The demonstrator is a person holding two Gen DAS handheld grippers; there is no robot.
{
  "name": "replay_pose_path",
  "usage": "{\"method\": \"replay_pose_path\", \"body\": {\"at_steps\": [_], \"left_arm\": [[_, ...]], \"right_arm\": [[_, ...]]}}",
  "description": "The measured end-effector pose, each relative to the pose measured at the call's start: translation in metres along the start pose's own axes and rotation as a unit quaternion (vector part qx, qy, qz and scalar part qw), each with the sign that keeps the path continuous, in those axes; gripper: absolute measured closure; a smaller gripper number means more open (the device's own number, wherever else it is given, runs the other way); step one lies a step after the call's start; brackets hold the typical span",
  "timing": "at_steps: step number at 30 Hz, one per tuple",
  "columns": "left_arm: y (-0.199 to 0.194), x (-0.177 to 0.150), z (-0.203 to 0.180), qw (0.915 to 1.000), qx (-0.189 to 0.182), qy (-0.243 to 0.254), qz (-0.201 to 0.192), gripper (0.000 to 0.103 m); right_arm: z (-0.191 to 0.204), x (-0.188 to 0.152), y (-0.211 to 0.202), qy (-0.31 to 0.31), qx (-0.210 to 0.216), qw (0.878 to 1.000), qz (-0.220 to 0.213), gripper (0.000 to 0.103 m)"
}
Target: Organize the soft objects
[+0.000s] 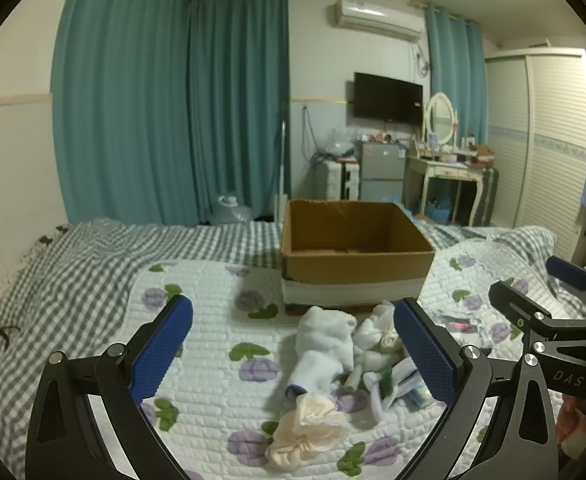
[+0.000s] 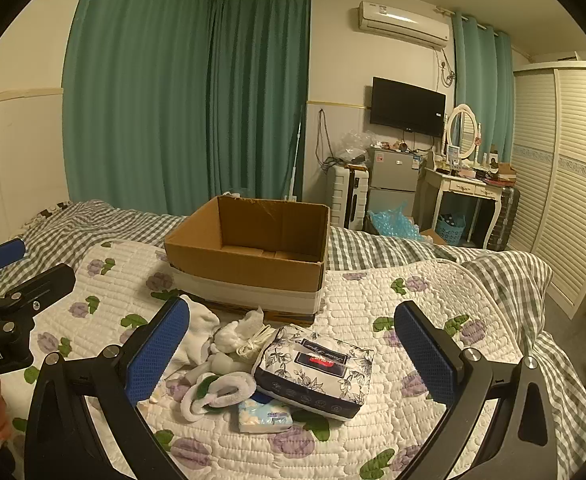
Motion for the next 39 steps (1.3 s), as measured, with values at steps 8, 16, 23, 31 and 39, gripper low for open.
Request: {"method": "replay_pose_path", "body": {"at_steps": [8, 16, 23, 31, 39], "left_arm": [[-0.0008, 0.0001, 0.0005, 1.0, 0.001, 0.0, 0.0, 0.0], [-0.0003, 0.0006, 0.0007, 1.0, 0.0, 0.0, 0.001, 0.0], [-0.0003, 0.0002, 0.0024, 1.0, 0.0, 0.0, 0.001, 0.0], [0.0, 0.0005, 0.0034, 1.0, -0.001, -0.001, 0.001, 0.0], [-0.0001, 0.0004, 0.0045, 1.0, 0.0, -0.001, 0.001, 0.0]], "right_arm": [[-0.0031, 0.0013, 0.0006, 0.001, 0.001, 1.0, 0.001, 0.0], [-0.0039, -0.0013, 0.002, 0.001, 0.001, 1.0, 0.002, 0.0], [-0.0038, -0.0007, 0.0018, 0.0, 0.001, 1.0, 0.002, 0.0], [-0.0053, -0.0035, 0.0025, 0.0, 0.002, 1.0, 0.001, 0.0], [-0.0012, -0.0067, 0.0032, -0.002, 0.002, 1.0, 0.002, 0.0]]}}
Point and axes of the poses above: each gripper's, at about its wrist camera, not at the fingertips, and y roughly the way its jaws point, z to its left, x to its top, the point moved 1 cm from there along y, roughly the way its jaws point, and after that the axes turned 7 degrees about -x, right-handed, at the moved point
